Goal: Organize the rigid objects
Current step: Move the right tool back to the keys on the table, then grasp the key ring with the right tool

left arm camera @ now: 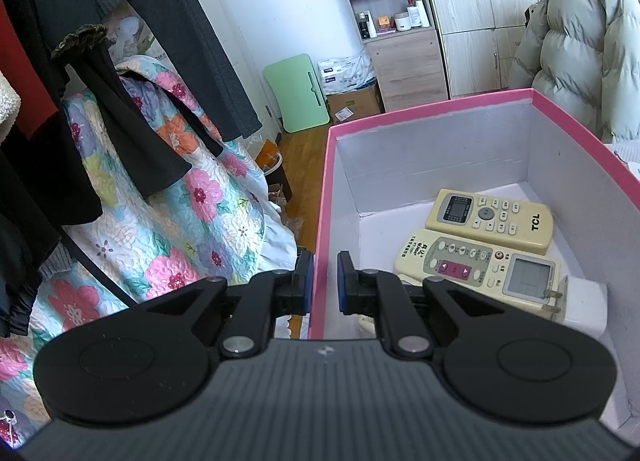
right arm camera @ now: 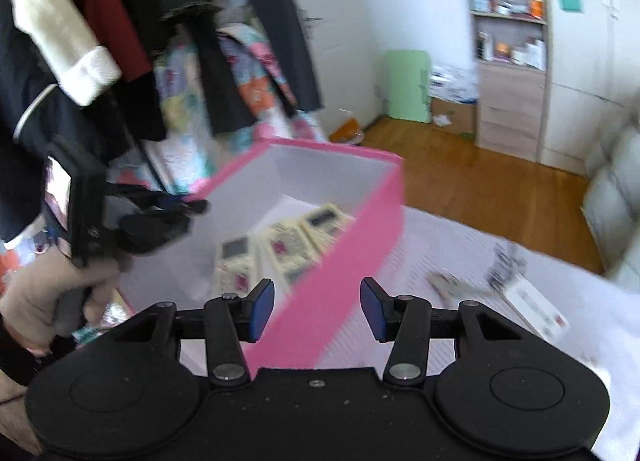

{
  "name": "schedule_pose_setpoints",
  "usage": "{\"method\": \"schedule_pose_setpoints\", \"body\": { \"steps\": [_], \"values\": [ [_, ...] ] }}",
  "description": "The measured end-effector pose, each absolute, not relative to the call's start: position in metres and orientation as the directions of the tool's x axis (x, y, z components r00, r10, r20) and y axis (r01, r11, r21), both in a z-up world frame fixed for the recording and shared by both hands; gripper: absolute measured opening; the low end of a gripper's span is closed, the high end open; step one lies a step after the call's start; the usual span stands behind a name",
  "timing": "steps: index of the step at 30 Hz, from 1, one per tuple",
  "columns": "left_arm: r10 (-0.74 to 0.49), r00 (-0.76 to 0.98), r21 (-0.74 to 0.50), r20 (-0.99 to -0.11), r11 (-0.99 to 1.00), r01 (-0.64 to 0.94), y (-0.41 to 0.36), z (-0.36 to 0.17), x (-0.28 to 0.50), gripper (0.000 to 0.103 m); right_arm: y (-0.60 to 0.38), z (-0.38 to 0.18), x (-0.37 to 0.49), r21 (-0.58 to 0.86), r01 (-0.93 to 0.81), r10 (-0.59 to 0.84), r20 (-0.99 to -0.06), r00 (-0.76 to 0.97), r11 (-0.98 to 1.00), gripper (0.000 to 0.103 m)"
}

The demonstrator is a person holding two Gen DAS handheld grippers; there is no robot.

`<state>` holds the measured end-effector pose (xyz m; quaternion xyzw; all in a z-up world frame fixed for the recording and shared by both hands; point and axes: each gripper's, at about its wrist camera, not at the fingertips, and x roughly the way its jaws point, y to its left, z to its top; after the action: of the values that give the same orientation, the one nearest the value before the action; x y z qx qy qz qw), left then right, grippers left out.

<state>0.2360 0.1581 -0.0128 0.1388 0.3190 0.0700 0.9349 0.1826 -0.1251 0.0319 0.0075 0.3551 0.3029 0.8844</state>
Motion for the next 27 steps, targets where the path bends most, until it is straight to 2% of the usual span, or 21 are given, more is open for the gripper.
{"method": "schedule_pose_setpoints", "body": {
  "steps": [9,17,24,25,26,27],
  "values": [
    [0.22,0.787,0.305,-0.577,0.951,-0.042,0.158,-0.013,0.236,0.01,-0.165,-0.027,0.162,0.265,-0.398,0.458,-0.704,0.543,0.878,0.054],
    [0.223,0.785,0.311,-0.578,0.949,-0.041,0.158,-0.012,0.236,0.01,-0.155,-0.074,0.154,0.27,-0.351,0.425,-0.749,0.508,0.897,0.054],
    [0.222,0.785,0.31,-0.579,0.95,-0.039,0.16,-0.012,0.236,0.011,-0.115,-0.084,0.15,0.068,-0.344,0.291,-0.698,0.654,0.937,0.055],
    [0.222,0.785,0.312,-0.579,0.949,-0.038,0.159,-0.012,0.237,0.011,-0.113,-0.085,0.149,0.054,-0.331,0.275,-0.688,0.671,0.942,0.047],
    [0.223,0.784,0.313,-0.579,0.949,-0.038,0.159,-0.012,0.237,0.011,-0.11,-0.085,0.148,0.025,-0.32,0.251,-0.68,0.689,0.947,0.029],
    [0.222,0.785,0.312,-0.579,0.949,-0.039,0.159,-0.012,0.237,0.011,-0.109,-0.085,0.147,-0.008,-0.314,0.227,-0.672,0.705,0.949,0.024]
  ]
}}
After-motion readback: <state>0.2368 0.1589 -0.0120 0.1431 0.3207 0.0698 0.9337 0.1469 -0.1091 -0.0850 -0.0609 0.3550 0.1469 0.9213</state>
